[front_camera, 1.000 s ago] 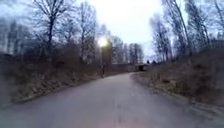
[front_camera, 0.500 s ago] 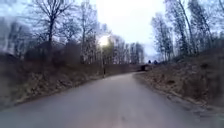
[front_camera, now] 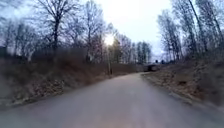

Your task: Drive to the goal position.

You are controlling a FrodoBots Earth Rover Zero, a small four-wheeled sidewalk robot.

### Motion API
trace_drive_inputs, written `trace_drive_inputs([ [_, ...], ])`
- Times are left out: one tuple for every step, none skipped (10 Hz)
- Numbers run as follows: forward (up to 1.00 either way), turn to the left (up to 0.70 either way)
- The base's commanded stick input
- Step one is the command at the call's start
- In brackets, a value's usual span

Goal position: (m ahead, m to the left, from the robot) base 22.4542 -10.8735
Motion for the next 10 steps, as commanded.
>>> trace_drive_inputs([
  [1.0,0.0],
  [1.0,0.0],
  [1.0,0.0],
  [1.0,0.0],
  [1.0,-0.1],
  [1.0,-0.4],
  [1.0,-0.38],
  [1.0,-0.32],
  [1.0,-0.26],
  [1.0,-0.13],
])
